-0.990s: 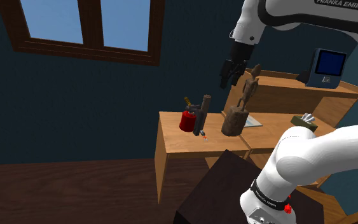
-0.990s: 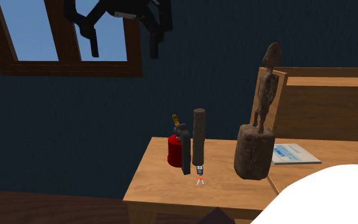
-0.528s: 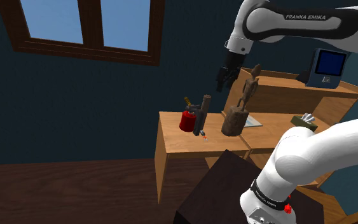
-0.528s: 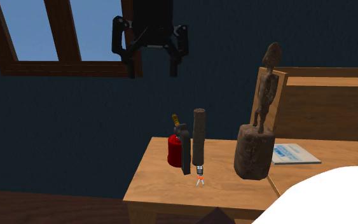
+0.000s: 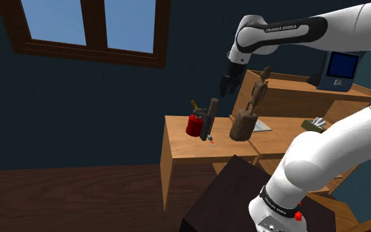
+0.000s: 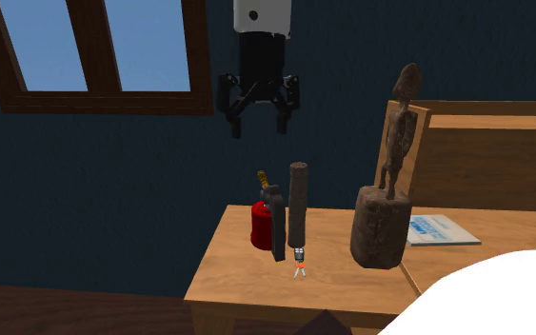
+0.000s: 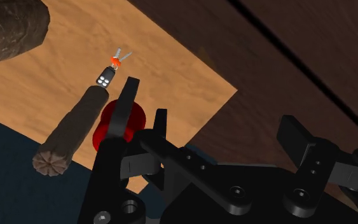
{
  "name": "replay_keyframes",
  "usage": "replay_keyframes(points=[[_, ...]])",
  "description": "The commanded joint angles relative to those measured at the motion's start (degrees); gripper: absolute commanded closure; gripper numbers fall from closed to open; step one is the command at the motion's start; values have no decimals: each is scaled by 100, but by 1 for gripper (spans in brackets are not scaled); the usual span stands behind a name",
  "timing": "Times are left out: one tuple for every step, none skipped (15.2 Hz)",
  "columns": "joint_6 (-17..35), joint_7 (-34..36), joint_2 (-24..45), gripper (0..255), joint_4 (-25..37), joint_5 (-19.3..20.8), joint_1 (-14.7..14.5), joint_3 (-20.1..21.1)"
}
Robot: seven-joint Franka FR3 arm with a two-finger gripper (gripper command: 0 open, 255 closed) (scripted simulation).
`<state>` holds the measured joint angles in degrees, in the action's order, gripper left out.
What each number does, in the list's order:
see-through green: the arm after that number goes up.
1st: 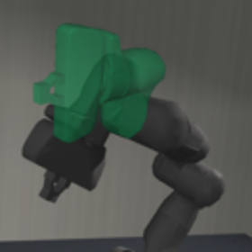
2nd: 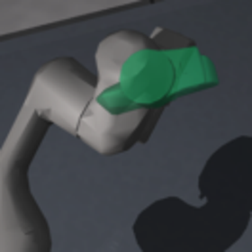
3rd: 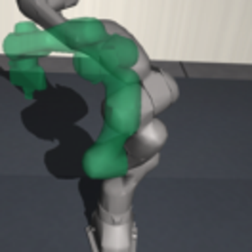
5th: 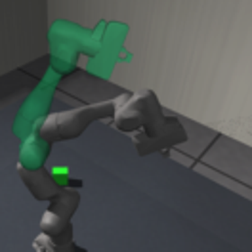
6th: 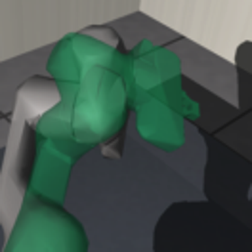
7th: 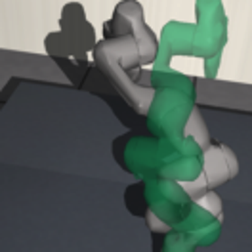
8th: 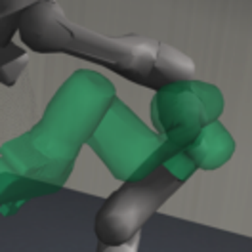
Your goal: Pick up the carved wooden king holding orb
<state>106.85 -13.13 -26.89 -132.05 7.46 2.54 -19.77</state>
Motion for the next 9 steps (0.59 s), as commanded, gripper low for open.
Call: replay_keyframes(points=[[209, -235, 368, 0, 173, -17, 2, -199], [317, -356, 559, 0, 258, -43, 2, -300], [420, -480, 756, 0, 351, -78, 1, -400], [519, -608, 958, 0, 450, -125, 1, -497], [614, -741, 1165, 0, 557, -183, 1, -591], [703, -877, 1376, 0, 671, -252, 3, -684], [787, -1018, 1593, 0, 792, -333, 6, -772], [864, -1163, 1815, 0, 921, -426, 13, -857], [934, -1312, 2042, 0, 1057, -530, 25, -935]])
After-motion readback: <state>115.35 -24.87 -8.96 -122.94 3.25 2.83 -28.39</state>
